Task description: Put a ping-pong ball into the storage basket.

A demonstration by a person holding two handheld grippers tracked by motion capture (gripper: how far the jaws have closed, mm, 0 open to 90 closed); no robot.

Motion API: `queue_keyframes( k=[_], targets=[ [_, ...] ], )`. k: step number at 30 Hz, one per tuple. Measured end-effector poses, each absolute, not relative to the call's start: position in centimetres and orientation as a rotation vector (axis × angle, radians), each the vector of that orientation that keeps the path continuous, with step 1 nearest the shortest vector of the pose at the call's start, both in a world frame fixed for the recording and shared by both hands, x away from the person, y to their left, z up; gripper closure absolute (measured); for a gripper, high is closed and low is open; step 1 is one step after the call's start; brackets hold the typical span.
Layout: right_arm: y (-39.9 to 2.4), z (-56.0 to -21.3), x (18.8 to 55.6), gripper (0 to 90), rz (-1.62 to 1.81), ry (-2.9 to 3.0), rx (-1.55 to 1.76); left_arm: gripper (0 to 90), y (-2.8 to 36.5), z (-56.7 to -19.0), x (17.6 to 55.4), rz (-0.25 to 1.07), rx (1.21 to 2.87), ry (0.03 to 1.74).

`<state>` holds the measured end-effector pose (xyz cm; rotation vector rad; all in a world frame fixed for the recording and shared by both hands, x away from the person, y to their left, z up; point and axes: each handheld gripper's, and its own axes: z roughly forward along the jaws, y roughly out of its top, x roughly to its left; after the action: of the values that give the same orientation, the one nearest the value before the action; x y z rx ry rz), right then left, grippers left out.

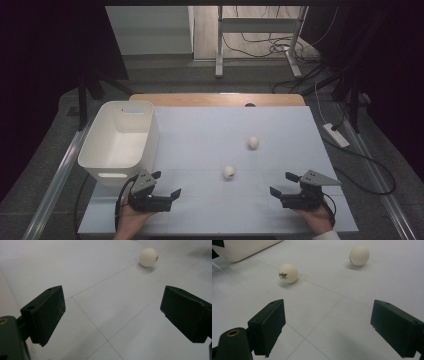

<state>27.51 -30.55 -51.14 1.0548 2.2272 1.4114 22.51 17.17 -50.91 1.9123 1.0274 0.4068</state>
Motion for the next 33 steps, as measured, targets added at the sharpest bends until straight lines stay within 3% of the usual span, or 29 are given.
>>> queue_keyframes(
  k=[33],
  targets=[
    [-30.0, -51.0, 26.7, 13.8, 1.401, 2.245, 1.018, 6.7, 15.8, -49.9, 23.9, 0.387, 1.922, 0.993]
  ],
)
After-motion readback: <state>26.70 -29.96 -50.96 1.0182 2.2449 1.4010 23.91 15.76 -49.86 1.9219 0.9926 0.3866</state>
